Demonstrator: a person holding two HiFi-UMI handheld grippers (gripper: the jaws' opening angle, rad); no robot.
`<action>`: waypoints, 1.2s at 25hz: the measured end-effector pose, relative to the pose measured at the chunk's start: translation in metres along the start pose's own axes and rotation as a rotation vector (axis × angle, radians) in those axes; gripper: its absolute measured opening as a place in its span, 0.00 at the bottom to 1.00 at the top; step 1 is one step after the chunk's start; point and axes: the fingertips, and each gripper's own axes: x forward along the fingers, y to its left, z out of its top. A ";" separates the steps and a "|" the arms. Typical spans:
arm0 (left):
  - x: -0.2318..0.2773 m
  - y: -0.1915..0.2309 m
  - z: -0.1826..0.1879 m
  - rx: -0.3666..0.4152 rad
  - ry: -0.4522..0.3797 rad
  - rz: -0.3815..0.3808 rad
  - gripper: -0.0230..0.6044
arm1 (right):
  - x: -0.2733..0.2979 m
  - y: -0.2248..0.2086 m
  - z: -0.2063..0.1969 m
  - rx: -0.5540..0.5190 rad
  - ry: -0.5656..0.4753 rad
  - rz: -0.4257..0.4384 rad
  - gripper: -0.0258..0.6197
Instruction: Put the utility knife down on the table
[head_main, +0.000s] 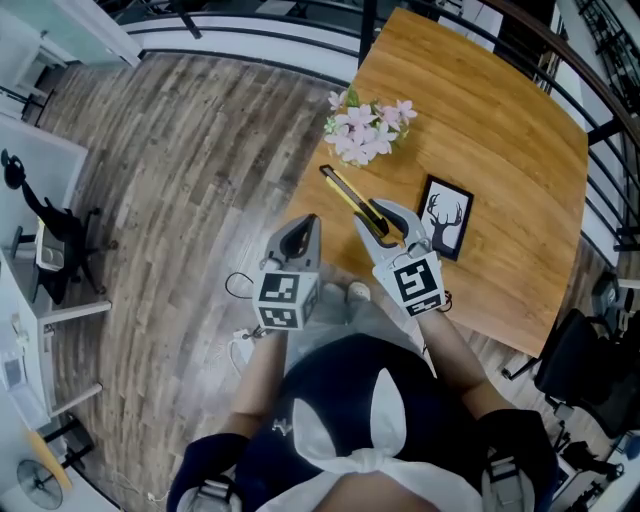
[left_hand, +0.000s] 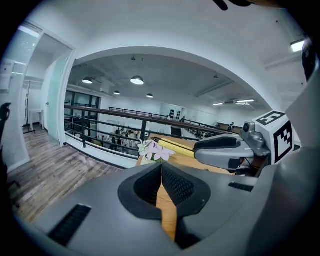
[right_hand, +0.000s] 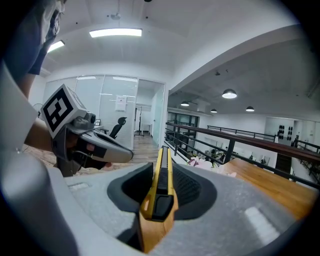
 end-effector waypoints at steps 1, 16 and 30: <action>0.001 0.001 -0.001 0.001 0.002 -0.002 0.07 | 0.002 0.000 -0.001 0.000 0.004 0.002 0.23; 0.011 0.019 -0.013 0.026 0.050 -0.041 0.07 | 0.028 0.006 -0.035 0.028 0.080 0.005 0.22; 0.025 0.028 -0.024 0.025 0.088 -0.060 0.07 | 0.044 0.006 -0.061 0.047 0.137 0.027 0.23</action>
